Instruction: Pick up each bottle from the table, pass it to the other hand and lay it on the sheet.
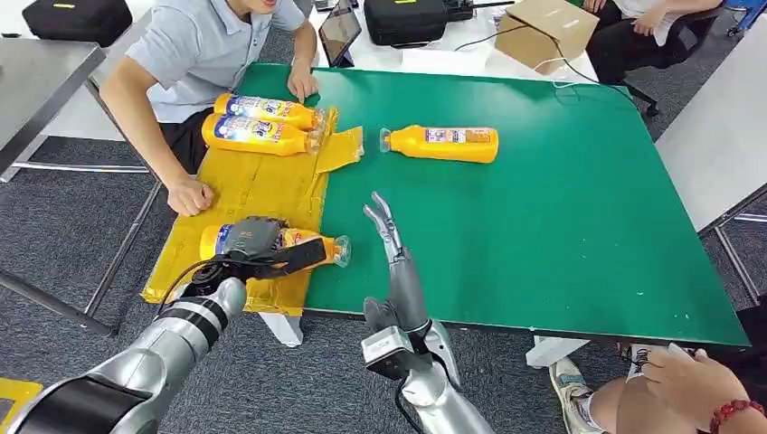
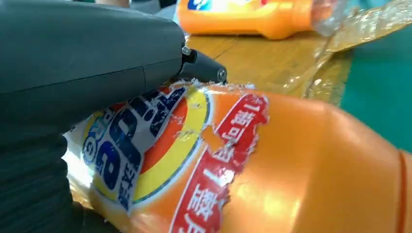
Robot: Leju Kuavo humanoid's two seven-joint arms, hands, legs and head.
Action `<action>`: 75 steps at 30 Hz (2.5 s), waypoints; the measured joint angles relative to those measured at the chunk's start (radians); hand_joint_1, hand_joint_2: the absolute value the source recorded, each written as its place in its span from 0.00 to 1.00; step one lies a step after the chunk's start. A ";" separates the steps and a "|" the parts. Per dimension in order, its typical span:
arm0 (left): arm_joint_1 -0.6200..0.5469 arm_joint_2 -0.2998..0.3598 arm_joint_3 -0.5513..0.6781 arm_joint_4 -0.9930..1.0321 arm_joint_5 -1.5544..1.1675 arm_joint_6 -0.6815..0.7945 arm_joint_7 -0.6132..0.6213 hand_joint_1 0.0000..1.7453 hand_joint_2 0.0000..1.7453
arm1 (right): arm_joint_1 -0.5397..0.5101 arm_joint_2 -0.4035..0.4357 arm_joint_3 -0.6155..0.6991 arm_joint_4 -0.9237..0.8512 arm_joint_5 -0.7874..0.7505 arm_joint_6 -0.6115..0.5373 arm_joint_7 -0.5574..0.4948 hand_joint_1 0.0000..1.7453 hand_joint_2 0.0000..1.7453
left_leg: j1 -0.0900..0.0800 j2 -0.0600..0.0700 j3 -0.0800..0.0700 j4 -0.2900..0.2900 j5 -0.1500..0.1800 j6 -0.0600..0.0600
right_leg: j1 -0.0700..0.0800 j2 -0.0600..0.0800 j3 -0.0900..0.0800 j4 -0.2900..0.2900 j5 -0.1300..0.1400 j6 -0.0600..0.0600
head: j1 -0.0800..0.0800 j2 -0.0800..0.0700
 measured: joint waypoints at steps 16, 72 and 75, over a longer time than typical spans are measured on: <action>-0.042 -0.039 0.201 0.035 0.318 -0.298 -0.133 0.00 1.00 | -0.001 0.011 -0.005 0.029 -0.033 0.022 -0.002 0.00 0.00 | 0.000 -0.004 0.003 0.000 0.000 0.000 | 0.000 -0.003 0.004 0.000 0.000 0.000 | 0.000 0.000; 0.784 -0.093 0.077 -1.246 1.120 -0.003 -0.419 0.00 1.00 | 0.140 -0.110 -0.393 -0.055 0.263 -0.089 0.142 0.00 1.00 | 0.000 -0.001 -0.001 0.000 -0.001 0.000 | 0.000 -0.002 -0.001 -0.001 -0.001 0.000 | 0.000 0.000; 0.785 -0.093 0.073 -1.246 1.115 -0.014 -0.412 0.00 1.00 | 0.094 -0.120 -0.414 0.044 0.319 -0.092 0.192 0.00 1.00 | 0.000 -0.001 -0.001 0.000 -0.001 0.000 | 0.000 -0.002 -0.001 -0.001 -0.001 0.000 | 0.000 0.000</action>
